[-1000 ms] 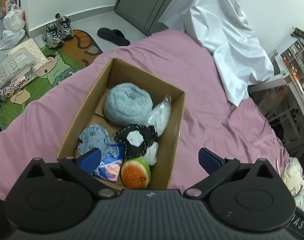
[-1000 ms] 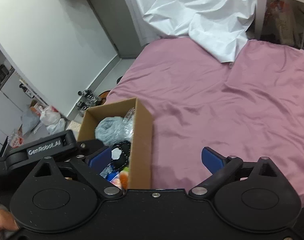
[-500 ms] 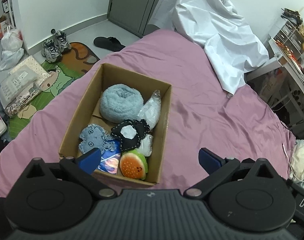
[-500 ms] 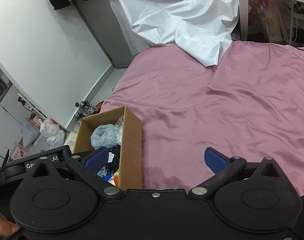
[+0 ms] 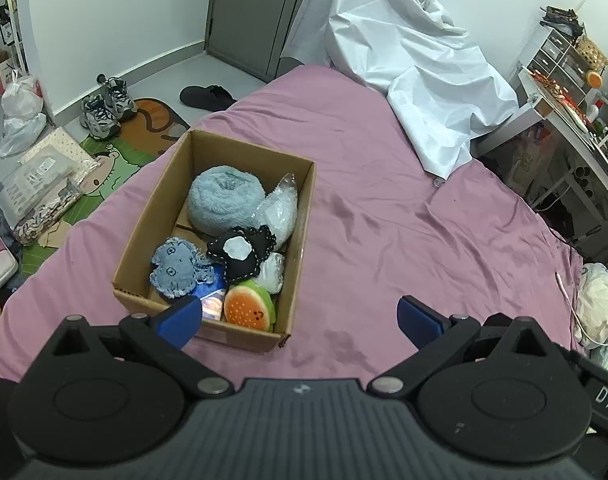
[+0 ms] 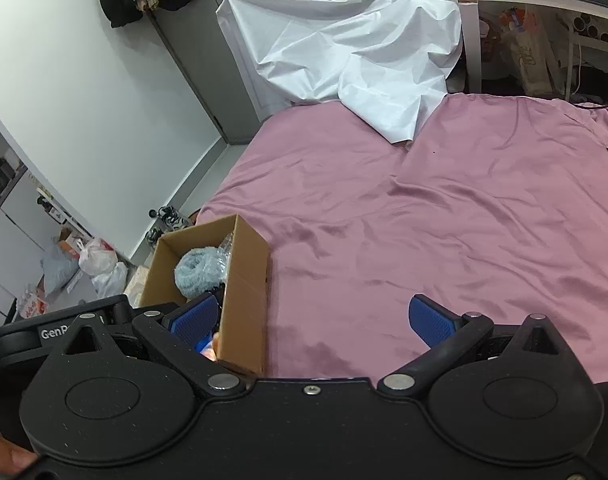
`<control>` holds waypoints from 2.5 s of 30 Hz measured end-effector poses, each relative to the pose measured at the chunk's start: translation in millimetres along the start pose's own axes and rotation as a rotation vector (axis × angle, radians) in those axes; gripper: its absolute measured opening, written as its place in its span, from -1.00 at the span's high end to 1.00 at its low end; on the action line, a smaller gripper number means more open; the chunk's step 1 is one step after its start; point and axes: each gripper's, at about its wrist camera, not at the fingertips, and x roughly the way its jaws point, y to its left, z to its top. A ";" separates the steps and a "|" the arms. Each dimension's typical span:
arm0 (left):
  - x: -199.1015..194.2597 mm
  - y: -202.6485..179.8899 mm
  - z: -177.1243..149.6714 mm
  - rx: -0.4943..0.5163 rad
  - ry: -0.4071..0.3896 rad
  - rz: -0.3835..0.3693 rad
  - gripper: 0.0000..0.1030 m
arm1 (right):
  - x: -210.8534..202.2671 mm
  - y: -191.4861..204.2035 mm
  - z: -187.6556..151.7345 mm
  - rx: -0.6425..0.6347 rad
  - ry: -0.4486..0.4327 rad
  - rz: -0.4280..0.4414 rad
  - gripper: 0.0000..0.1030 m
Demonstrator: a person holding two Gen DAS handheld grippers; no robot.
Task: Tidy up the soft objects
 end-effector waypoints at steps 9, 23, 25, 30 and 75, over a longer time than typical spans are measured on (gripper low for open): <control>-19.6 -9.4 -8.8 0.020 -0.012 0.025 -0.99 | -18.3 -10.6 -1.3 0.003 -0.015 0.003 -1.00; -72.4 -15.4 -31.8 0.068 -0.087 0.012 -0.99 | -56.9 -17.6 -7.3 -0.063 -0.043 0.025 -1.00; -80.8 -16.2 -35.7 0.077 -0.102 0.006 -0.99 | -65.0 -19.2 -7.9 -0.065 -0.062 0.021 -1.00; -91.2 -18.4 -44.3 0.098 -0.122 -0.010 -0.99 | -82.5 -20.7 -10.5 -0.079 -0.106 0.019 -1.00; -152.2 -1.8 -62.4 0.158 -0.195 -0.032 -0.99 | -131.0 8.5 -18.3 -0.186 -0.085 0.084 -1.00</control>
